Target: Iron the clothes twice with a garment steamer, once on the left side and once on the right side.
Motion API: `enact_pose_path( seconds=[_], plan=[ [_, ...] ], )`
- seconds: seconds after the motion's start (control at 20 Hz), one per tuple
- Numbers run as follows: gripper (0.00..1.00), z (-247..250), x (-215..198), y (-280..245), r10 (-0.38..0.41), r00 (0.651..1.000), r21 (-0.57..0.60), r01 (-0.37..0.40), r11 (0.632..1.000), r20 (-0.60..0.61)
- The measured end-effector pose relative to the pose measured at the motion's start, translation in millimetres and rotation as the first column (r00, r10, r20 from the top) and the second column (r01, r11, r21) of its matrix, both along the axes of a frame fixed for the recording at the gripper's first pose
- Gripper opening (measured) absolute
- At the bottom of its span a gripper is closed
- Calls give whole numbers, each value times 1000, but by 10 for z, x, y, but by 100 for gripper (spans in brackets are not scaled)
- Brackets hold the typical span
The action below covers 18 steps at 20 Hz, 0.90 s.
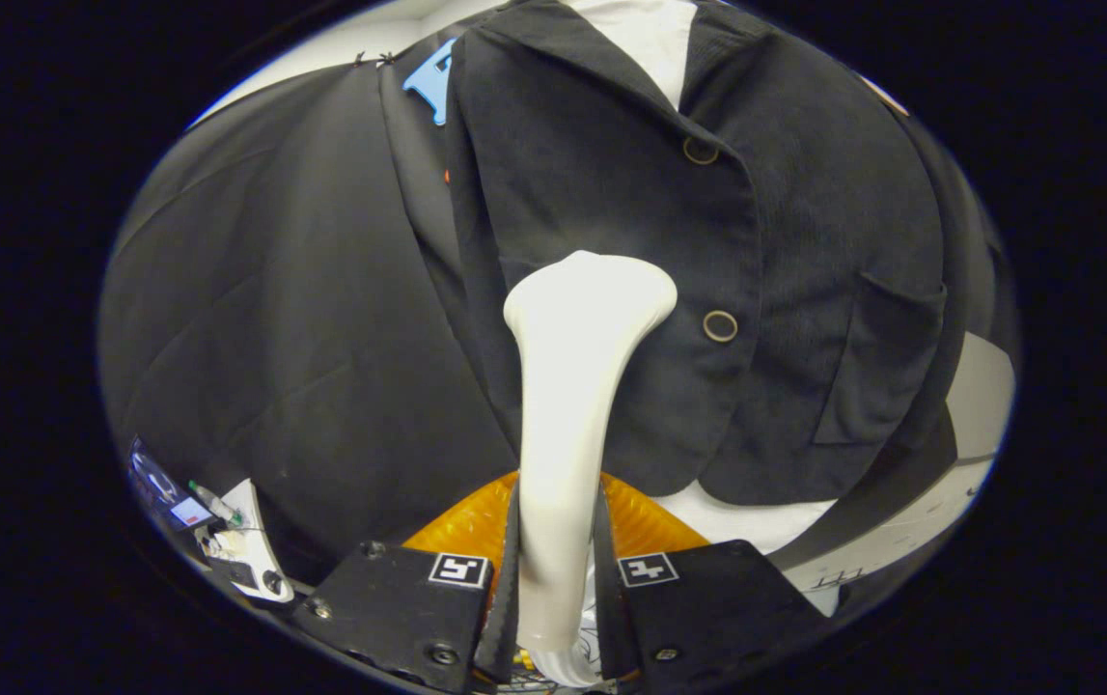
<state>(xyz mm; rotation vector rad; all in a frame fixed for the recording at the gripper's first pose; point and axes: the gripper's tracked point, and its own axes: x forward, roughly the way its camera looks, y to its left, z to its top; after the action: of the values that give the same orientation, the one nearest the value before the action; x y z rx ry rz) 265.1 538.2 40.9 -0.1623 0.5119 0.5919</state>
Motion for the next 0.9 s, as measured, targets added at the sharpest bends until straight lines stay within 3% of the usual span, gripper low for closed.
enact_pose_path(
  seconds=[0.55,0.9],
  plan=[
    [36,-630,-14,-104,-21,996,-51,16,999,-91],
    [36,-635,-28,-208,-17,995,-52,12,999,-96]
  ],
)
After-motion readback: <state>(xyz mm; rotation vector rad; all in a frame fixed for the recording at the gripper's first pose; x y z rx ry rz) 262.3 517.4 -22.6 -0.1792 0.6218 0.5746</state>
